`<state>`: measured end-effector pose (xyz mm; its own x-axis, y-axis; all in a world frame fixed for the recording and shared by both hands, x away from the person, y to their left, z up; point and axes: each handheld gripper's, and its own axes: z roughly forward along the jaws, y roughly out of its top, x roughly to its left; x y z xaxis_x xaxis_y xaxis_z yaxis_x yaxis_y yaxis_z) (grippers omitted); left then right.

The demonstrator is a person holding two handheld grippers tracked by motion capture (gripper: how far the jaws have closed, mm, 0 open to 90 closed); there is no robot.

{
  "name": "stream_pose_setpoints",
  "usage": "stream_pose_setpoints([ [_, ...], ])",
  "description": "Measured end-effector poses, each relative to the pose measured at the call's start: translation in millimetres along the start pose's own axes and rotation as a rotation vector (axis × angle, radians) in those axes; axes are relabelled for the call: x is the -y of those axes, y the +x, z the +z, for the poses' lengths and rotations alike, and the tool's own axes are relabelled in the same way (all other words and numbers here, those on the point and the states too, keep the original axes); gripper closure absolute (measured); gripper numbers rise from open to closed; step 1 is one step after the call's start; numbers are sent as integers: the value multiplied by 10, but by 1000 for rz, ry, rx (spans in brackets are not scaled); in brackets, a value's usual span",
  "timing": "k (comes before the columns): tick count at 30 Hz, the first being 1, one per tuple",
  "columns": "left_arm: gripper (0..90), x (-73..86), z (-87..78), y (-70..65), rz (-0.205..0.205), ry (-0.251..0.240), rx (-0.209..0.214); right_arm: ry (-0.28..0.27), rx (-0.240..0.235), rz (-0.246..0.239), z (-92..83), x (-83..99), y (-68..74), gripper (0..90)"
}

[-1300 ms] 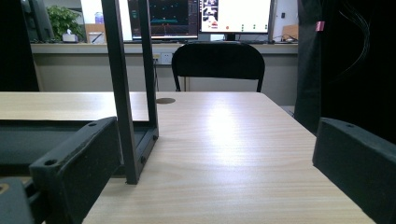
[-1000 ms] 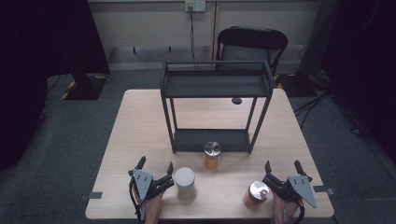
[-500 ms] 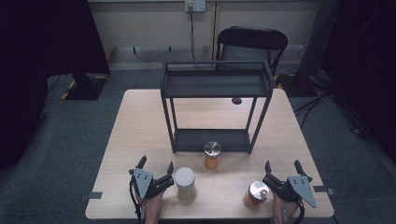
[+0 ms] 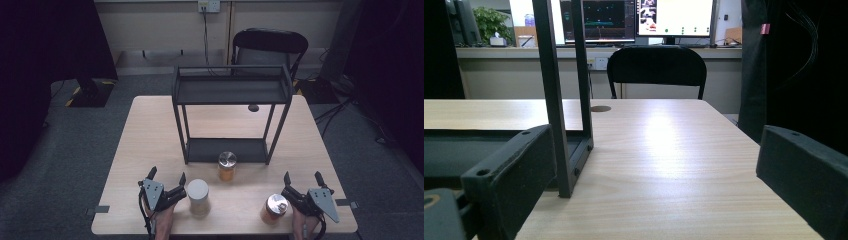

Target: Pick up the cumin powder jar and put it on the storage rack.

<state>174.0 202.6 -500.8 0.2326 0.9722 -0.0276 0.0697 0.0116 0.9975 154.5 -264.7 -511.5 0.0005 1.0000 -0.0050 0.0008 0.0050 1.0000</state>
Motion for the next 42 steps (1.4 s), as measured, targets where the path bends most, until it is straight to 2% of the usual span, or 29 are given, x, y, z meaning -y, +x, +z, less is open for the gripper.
stream_pose_setpoints([
  [7, 8, -14, -4, 9, 2, 5, 6, 0, 0, 0, 0, 0, -1, 18],
  [11, 2, -34, 6, 38, -23, 13, 21, 1, -1, 0, 0, -1, -2, 18],
  [17, 2, -44, 10, 24, -17, 16, 12, 1, -2, 0, 0, -1, -3, 18],
  [24, 3, -51, 2, 40, -29, 17, 11, 0, -1, 0, -1, -1, -2, 18],
  [29, 2, -45, -13, 44, -53, 13, 8, 0, -2, 1, -2, 0, -3, 18],
  [42, 1, -100, -27, 32, -36, 6, 4, -1, 0, 0, -4, 1, 2, 18],
])
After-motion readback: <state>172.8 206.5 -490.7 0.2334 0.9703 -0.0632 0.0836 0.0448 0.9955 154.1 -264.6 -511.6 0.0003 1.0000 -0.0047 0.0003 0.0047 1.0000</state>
